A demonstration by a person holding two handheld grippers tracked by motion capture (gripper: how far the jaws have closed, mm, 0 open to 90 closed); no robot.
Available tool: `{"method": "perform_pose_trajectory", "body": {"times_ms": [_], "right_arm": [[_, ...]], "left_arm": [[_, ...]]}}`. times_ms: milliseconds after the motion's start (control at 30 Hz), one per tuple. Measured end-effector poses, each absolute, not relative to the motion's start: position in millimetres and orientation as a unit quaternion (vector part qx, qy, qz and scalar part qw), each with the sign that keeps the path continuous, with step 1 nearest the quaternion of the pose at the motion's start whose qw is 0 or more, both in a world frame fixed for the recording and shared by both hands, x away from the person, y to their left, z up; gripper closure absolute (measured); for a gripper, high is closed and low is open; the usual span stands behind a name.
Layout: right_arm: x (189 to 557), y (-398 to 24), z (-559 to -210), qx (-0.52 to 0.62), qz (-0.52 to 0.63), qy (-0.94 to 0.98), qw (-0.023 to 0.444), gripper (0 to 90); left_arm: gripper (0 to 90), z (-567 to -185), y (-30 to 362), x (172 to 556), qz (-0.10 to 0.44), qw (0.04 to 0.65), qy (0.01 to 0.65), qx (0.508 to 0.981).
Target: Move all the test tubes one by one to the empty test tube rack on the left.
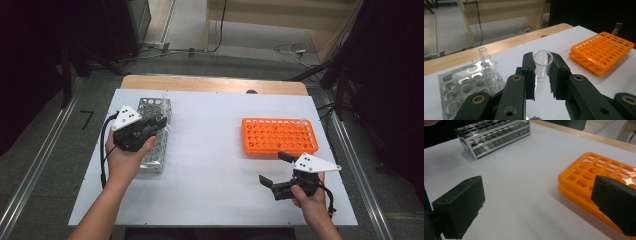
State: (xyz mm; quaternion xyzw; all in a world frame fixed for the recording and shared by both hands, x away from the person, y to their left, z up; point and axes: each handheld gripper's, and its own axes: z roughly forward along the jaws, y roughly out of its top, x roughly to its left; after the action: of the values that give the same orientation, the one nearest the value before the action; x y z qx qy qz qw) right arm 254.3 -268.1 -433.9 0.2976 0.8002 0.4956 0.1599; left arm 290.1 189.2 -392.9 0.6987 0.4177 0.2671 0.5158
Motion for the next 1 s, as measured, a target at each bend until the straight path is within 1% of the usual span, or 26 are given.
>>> {"method": "perform_pose_trajectory", "body": {"times_ms": [333, 667, 1000], "right_arm": [[254, -291, -441, 0.316, 0.486, 0.798, 0.166, 0.0], [256, -294, -441, 0.32, 0.491, 0.793, 0.164, 0.0], [256, -295, -441, 0.32, 0.493, 0.792, 0.164, 0.0]], "left_arm": [[76.1, -391, 200, 313, 0.284, 0.507, 0.436, 0.687], [76.1, -397, 204, 331, 0.3, 0.488, 0.453, 0.683], [76.1, -406, 202, 341, 0.306, 0.464, 0.457, 0.694]]}}
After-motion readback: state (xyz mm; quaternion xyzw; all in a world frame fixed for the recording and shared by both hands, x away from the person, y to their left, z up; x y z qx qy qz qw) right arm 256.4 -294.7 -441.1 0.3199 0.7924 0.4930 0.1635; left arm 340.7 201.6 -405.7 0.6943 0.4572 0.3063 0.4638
